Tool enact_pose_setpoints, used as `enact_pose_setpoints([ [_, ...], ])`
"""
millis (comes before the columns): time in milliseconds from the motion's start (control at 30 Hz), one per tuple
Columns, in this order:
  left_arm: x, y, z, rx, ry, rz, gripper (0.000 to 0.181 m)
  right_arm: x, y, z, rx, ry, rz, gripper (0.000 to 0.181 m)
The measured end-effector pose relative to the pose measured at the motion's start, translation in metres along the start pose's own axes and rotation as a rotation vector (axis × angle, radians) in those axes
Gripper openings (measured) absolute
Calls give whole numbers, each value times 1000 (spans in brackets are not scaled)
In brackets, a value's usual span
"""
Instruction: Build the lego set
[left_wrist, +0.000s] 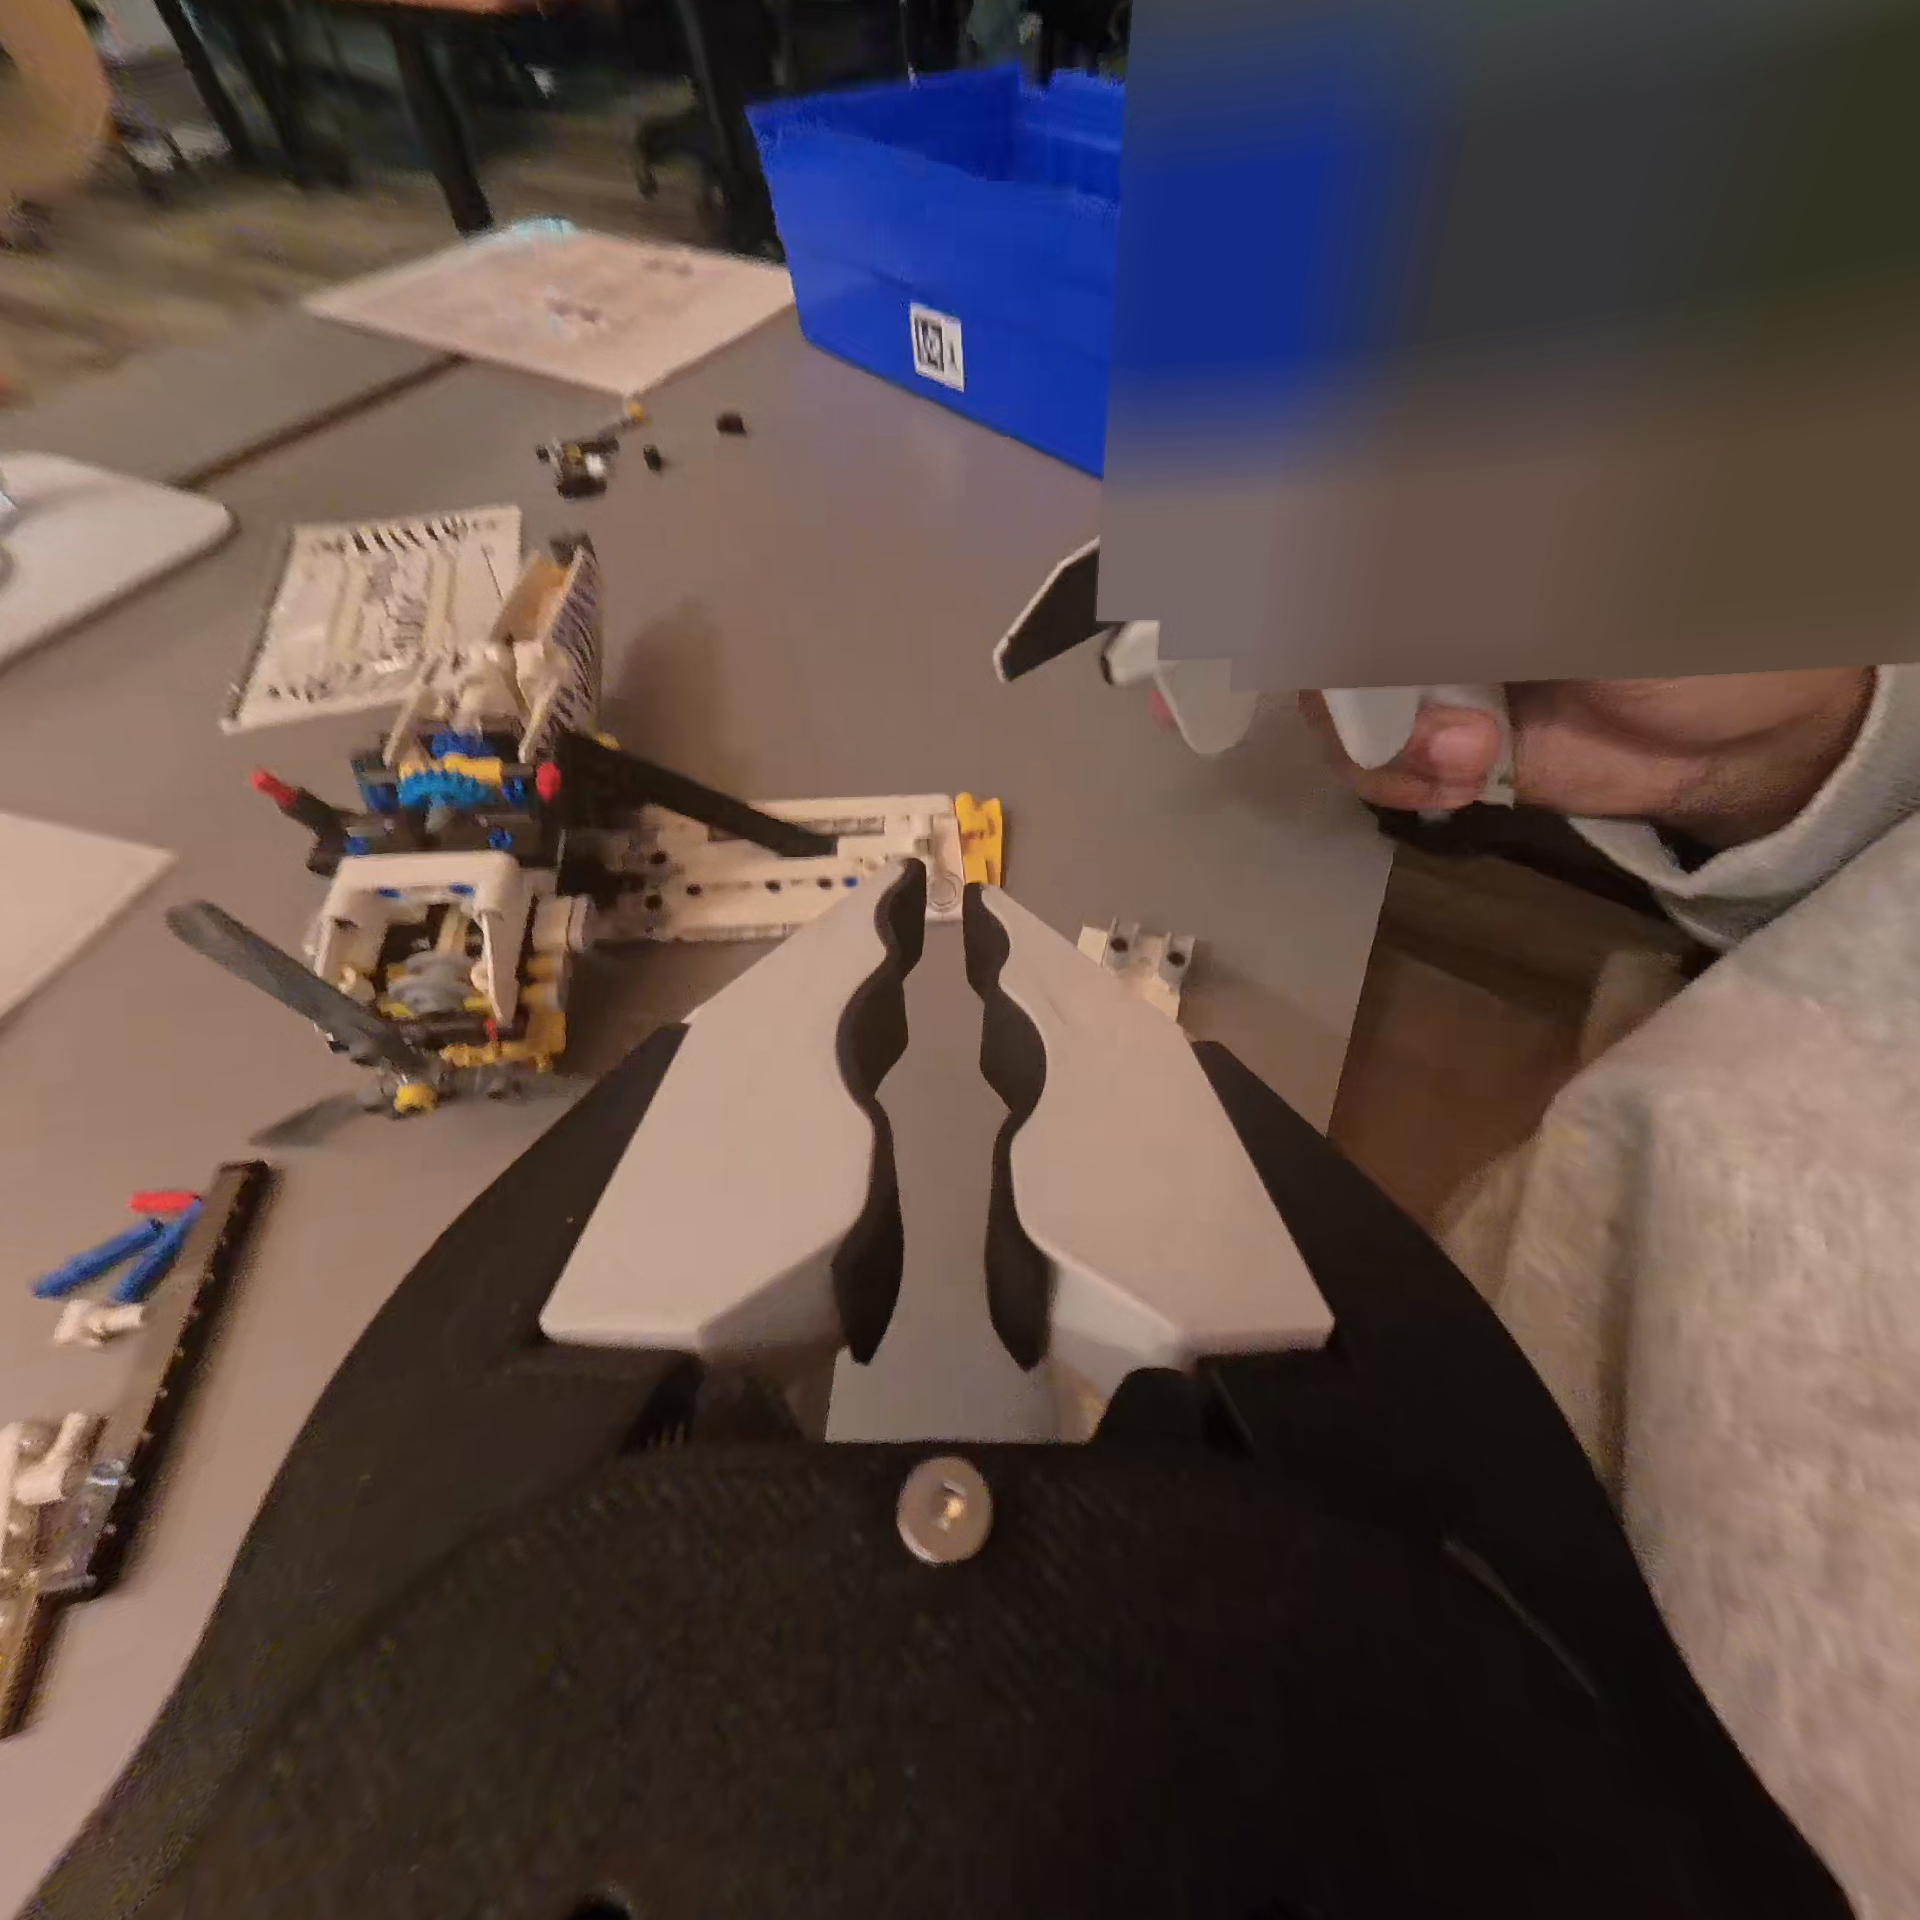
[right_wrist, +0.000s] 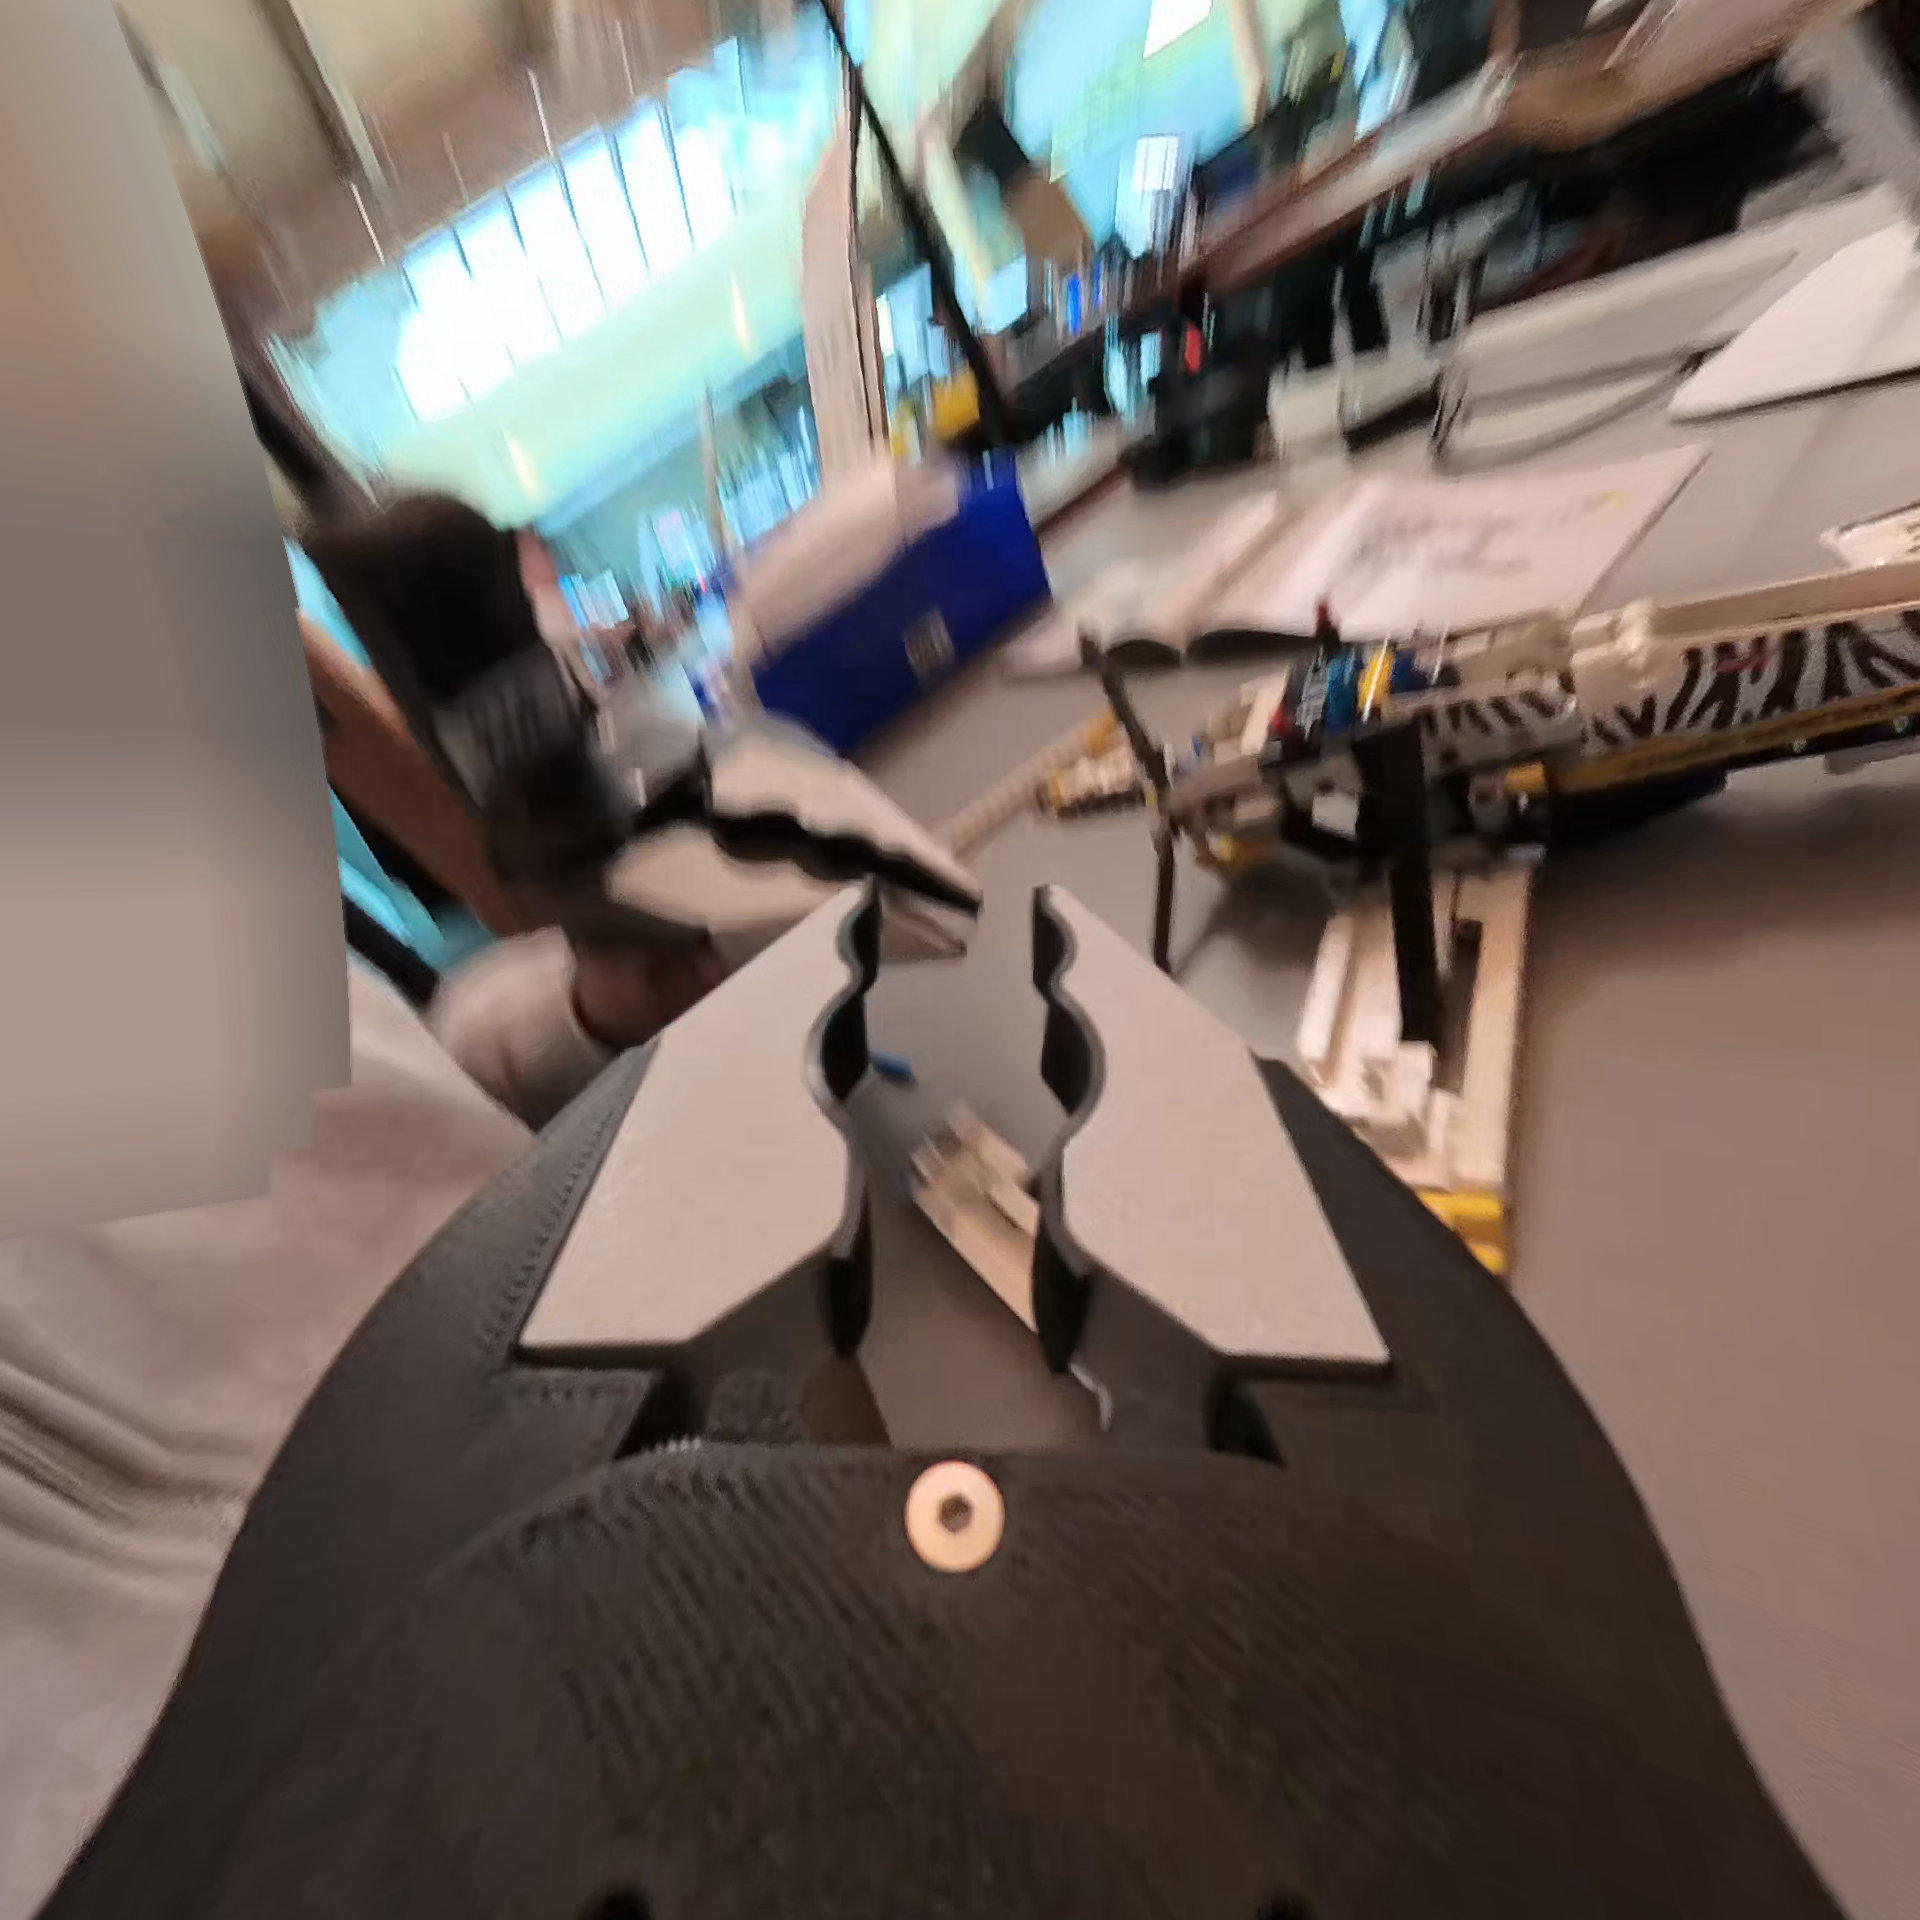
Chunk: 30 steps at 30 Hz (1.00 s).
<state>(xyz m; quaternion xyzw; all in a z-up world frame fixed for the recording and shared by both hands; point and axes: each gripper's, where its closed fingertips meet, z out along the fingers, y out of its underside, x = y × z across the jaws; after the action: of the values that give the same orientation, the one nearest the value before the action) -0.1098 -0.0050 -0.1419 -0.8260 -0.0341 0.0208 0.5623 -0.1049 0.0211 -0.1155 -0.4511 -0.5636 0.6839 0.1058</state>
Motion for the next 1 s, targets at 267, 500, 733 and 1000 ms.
enact_pose_setpoints([
  [267, 20, -16, -6, 80, -80, 204, 5, -11, 2, 5, -23, -90, 142, 20],
  [500, 34, -14, -8, 90, -104, 293, 5, -23, 22, 10, -134, -146, 169, 13],
  [733, 36, -9, -10, 85, -99, 302, 5, -32, 29, 10, -172, -185, 159, 1],
  [1000, 30, 19, -21, -7, 3, 77, 36, -30, 51, 9, -277, -121, -136, 0],
])
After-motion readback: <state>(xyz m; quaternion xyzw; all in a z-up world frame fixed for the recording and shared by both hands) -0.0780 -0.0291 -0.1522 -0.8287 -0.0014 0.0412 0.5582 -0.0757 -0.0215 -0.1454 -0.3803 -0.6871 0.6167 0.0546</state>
